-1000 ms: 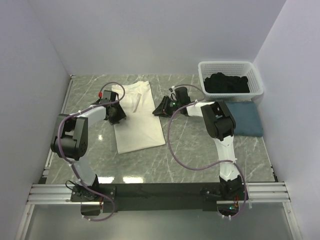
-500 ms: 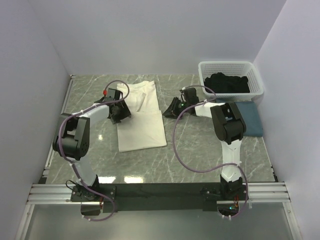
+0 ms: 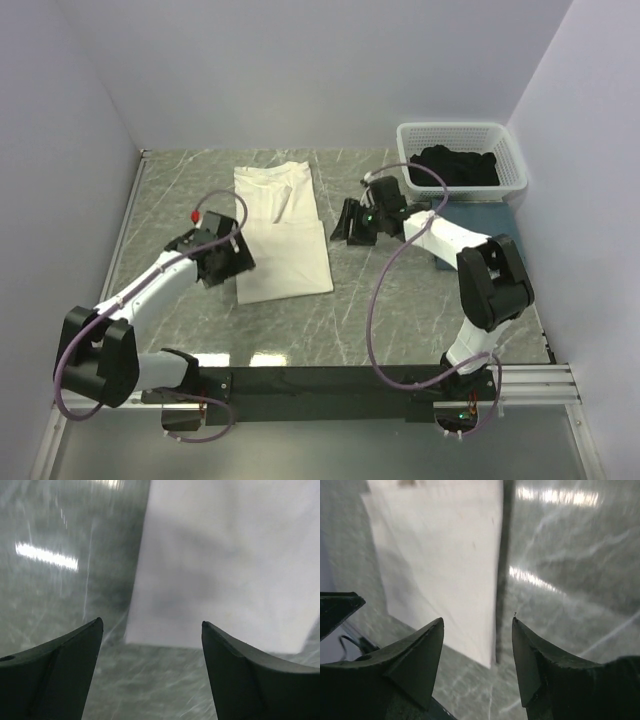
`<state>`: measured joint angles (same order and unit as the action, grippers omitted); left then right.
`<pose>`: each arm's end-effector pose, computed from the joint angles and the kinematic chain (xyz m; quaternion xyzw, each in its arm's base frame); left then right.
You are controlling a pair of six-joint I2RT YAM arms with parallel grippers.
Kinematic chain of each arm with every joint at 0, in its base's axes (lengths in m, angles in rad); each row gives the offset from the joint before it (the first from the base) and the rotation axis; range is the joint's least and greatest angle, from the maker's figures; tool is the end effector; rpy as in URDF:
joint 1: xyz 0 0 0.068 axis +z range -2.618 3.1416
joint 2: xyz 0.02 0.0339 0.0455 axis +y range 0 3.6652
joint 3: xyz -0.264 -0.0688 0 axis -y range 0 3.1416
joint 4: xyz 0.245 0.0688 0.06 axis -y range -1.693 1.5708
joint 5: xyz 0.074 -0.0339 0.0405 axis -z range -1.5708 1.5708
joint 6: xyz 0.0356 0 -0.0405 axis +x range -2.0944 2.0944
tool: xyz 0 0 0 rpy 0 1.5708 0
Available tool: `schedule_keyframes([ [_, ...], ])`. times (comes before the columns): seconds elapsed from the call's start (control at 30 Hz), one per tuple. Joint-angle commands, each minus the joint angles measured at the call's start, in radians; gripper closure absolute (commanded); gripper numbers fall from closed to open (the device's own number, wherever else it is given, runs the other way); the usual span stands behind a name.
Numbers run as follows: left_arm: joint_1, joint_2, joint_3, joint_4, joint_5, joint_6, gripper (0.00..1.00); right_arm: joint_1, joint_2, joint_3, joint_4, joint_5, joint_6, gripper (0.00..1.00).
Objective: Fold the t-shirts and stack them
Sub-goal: Fold the tshirt
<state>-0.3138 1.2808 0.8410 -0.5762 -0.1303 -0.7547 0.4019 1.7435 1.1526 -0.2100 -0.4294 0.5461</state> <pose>0.2386 -0.0726 0.2236 -0.2273 0.9326 -0.0853 0.2671 0.3405 0.1608 0.2105 -0.0146 0.9089 0.3432 0.2363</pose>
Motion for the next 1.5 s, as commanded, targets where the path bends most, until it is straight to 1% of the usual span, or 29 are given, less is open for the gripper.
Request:
schedule_keyframes([
  [0.0, -0.057, -0.031, -0.08, -0.099, -0.029, -0.081, 0.16, 0.087, -0.056, -0.07, -0.135, 0.15, -0.057, 0.35],
  [0.07, -0.077, -0.031, -0.117, -0.091, -0.025, -0.113, 0.17, 0.148, -0.067, -0.094, -0.149, 0.202, -0.051, 0.34],
  [0.13, -0.085, -0.026, -0.135, -0.079, -0.026, -0.13, 0.18, 0.184, -0.067, -0.108, -0.144, 0.211, -0.026, 0.34],
  [0.27, -0.088, -0.006, -0.14, -0.041, -0.04, -0.14, 0.21, 0.27, -0.039, -0.097, -0.175, 0.291, 0.005, 0.32],
  [0.4, -0.093, 0.048, -0.128, -0.027, -0.043, -0.133, 0.23, 0.308, -0.029, -0.064, -0.212, 0.362, 0.021, 0.32],
  [0.53, -0.103, 0.089, -0.132, -0.03, -0.06, -0.136, 0.25, 0.324, -0.024, -0.048, -0.235, 0.386, 0.035, 0.32],
  [0.63, -0.108, 0.112, -0.129, -0.03, -0.068, -0.132, 0.33, 0.337, -0.021, -0.042, -0.247, 0.403, 0.043, 0.32],
  [0.73, -0.123, 0.14, -0.117, -0.042, -0.08, -0.124, 0.37, 0.357, -0.015, -0.015, -0.293, 0.449, 0.049, 0.32],
  [0.83, -0.14, 0.166, -0.118, -0.042, -0.075, -0.121, 0.45, 0.365, -0.007, -0.001, -0.308, 0.471, 0.067, 0.33],
  [0.87, -0.143, 0.172, -0.123, -0.037, -0.072, -0.121, 0.49, 0.37, -0.003, 0.004, -0.318, 0.472, 0.071, 0.33],
  [0.93, -0.145, 0.183, -0.132, -0.03, -0.057, -0.12, 0.51, 0.371, 0.014, 0.019, -0.328, 0.483, 0.08, 0.34],
  [1.0, -0.151, 0.189, -0.135, -0.025, -0.052, -0.112, 0.57, 0.376, 0.027, 0.03, -0.331, 0.486, 0.086, 0.34],
  [1.03, -0.151, 0.195, -0.134, -0.025, -0.049, -0.109, 0.58, 0.379, 0.039, 0.042, -0.331, 0.486, 0.089, 0.35],
  [1.07, -0.153, 0.196, -0.132, -0.027, -0.049, -0.104, 0.62, 0.382, 0.042, 0.048, -0.333, 0.486, 0.091, 0.35],
  [1.1, -0.154, 0.199, -0.132, -0.027, -0.046, -0.104, 0.63, 0.388, 0.048, 0.055, -0.335, 0.486, 0.092, 0.35],
  [1.2, -0.154, 0.204, -0.132, -0.036, -0.046, -0.101, 0.75, 0.393, 0.074, 0.082, -0.353, 0.486, 0.097, 0.35],
  [1.23, -0.154, 0.201, -0.134, -0.039, -0.045, -0.101, 0.77, 0.396, 0.086, 0.091, -0.358, 0.491, 0.1, 0.35],
  [1.27, -0.156, 0.201, -0.135, -0.039, -0.042, -0.103, 0.85, 0.399, 0.091, 0.094, -0.365, 0.494, 0.101, 0.35],
  [1.33, -0.154, 0.193, -0.14, -0.04, -0.038, -0.101, 0.92, 0.403, 0.106, 0.099, -0.374, 0.503, 0.11, 0.36],
  [1.37, -0.156, 0.193, -0.14, -0.042, -0.038, -0.098, 0.98, 0.405, 0.111, 0.101, -0.384, 0.504, 0.113, 0.36],
  [1.47, -0.156, 0.198, -0.137, -0.048, -0.037, -0.092, 0.99, 0.41, 0.125, 0.105, -0.407, 0.506, 0.115, 0.36],
])
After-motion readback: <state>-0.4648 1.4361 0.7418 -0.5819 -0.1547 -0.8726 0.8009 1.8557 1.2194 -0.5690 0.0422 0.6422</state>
